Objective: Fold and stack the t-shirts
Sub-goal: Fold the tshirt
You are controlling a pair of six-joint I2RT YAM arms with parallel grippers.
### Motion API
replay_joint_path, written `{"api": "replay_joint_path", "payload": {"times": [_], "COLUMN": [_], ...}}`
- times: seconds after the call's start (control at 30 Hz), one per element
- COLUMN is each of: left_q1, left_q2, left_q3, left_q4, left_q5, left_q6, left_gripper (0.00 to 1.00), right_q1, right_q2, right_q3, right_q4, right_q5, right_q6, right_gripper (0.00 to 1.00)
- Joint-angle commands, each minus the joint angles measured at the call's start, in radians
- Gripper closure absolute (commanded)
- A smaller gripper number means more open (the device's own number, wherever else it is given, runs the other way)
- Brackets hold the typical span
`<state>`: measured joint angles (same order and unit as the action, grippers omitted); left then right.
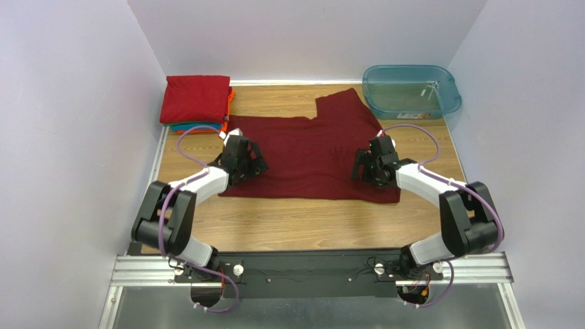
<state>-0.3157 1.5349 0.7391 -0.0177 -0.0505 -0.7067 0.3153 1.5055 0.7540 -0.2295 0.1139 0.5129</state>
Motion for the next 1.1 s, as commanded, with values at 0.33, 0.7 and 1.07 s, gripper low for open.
{"api": "replay_joint_path", "payload": {"times": [0.33,0.7,1.07], "left_q1": [-0.166,-0.189,-0.204], "left_q2": [-0.254,-0.32,-0.435], "left_q3": [-0.152,-0.198,-0.21], "left_q4": [-0.353,-0.496,-0.562], "left_q5": [-0.147,-0.147,-0.124], "left_q6": [-0.278,-0.39,-0.43], "left_gripper": [0.02,0.02,0.01], "right_q1": [0.007,0.008,0.008], "right_q2": [-0.261,-0.343,-0.429], "right_q3": [-0.216,-0.214,-0.194], "right_q4": [-0.323,-0.43,-0.447], "right_q5": [-0.088,-0.148,-0.154], "right_q6": [0.177,0.263,0.239], "right_gripper": [0.0,0.0,0.0]}}
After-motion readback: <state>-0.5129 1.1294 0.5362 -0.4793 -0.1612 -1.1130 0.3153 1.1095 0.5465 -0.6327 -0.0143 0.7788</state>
